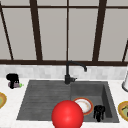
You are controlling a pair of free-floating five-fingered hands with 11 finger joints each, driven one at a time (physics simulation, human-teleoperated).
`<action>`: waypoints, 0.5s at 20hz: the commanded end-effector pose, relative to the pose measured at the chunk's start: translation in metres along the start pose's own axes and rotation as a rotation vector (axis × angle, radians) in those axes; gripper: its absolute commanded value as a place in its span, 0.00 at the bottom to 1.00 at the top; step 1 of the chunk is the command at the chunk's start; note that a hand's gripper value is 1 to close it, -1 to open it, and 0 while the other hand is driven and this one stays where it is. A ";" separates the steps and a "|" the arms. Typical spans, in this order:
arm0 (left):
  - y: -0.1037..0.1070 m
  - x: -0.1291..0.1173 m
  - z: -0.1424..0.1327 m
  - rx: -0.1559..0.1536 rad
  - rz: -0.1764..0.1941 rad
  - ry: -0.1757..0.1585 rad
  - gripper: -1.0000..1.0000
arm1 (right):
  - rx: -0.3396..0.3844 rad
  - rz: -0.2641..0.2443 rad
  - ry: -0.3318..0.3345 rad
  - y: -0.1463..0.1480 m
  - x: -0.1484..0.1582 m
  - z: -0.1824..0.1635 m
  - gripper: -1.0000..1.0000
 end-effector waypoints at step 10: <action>-0.021 0.014 0.103 0.031 -0.021 -0.017 1.00 | 0.000 0.000 0.000 0.000 0.000 0.000 0.50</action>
